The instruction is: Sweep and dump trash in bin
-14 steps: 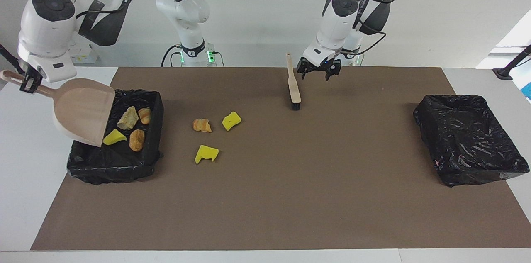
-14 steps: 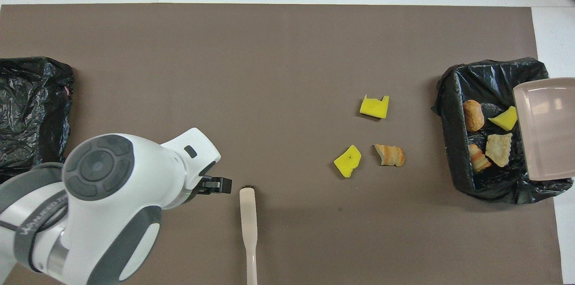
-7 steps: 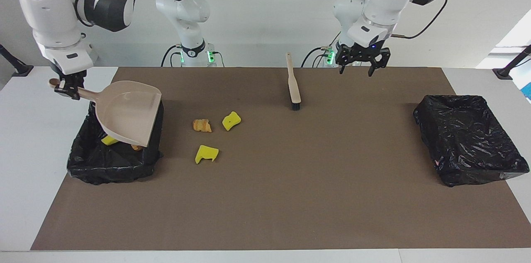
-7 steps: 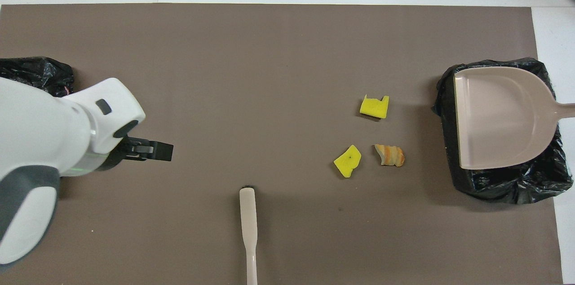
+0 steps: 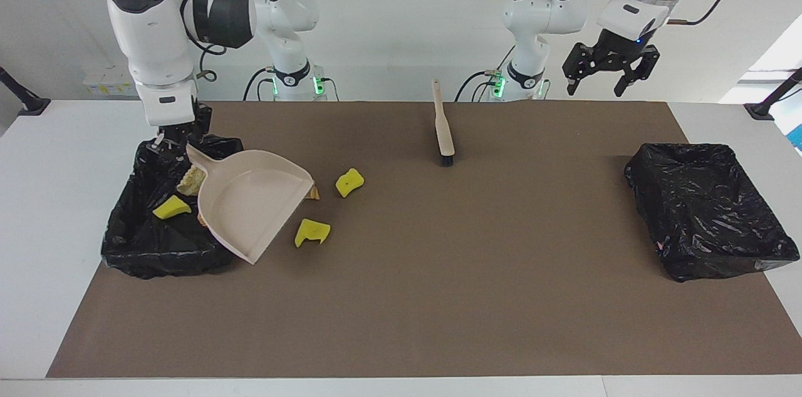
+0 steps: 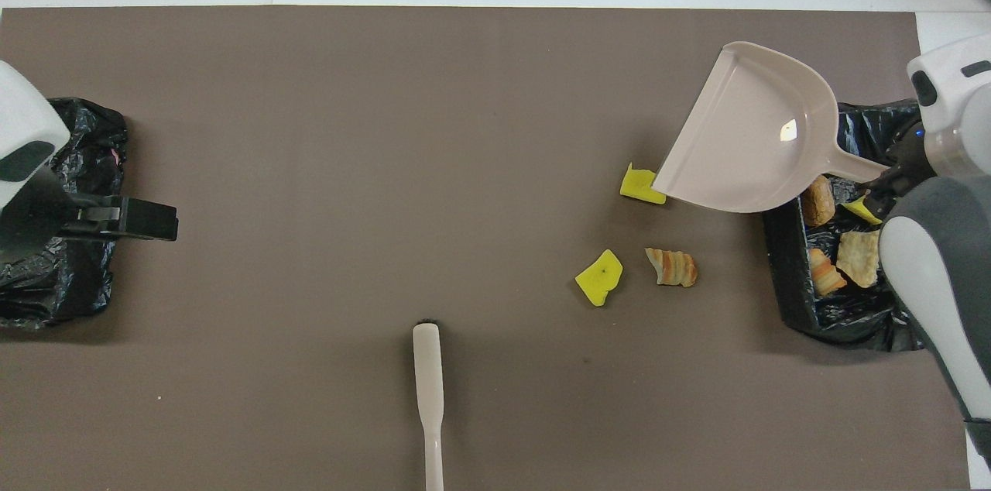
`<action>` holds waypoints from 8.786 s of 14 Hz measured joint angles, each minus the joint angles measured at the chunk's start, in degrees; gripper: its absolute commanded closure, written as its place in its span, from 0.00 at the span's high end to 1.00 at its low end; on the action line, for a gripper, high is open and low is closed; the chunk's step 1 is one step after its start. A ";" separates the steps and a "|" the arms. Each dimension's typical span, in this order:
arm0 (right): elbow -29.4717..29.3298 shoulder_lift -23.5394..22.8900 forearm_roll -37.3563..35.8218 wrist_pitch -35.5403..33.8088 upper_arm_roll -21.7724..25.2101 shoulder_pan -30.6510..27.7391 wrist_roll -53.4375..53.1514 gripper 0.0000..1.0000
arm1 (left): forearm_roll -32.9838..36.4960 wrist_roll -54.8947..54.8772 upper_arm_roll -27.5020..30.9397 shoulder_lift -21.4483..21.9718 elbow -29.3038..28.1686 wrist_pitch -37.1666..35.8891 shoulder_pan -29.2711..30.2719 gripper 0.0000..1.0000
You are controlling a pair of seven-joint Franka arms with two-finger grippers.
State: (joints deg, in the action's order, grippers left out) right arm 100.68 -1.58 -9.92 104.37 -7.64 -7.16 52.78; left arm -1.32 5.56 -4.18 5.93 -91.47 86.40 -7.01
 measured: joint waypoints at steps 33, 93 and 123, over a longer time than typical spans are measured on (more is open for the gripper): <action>-12.11 -26.48 7.76 13.84 -0.70 44.42 -96.17 1.00 | 0.00 -3.34 0.31 -3.93 6.03 -3.15 1.37 1.00; 19.30 1.27 16.69 -0.55 -0.07 23.47 -76.10 0.00 | 2.39 21.66 -1.55 -27.31 -11.81 42.96 -20.24 0.43; 11.03 -3.03 23.61 -6.33 -2.19 15.76 -53.19 0.00 | 10.16 -52.96 -1.14 -8.53 -30.71 33.67 -21.26 0.00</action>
State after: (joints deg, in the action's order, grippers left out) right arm 111.71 -4.61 13.69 98.03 -9.83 8.60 -0.41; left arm 8.84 -47.40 -5.33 -2.60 -122.18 120.07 -28.27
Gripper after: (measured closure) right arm 0.740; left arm 0.678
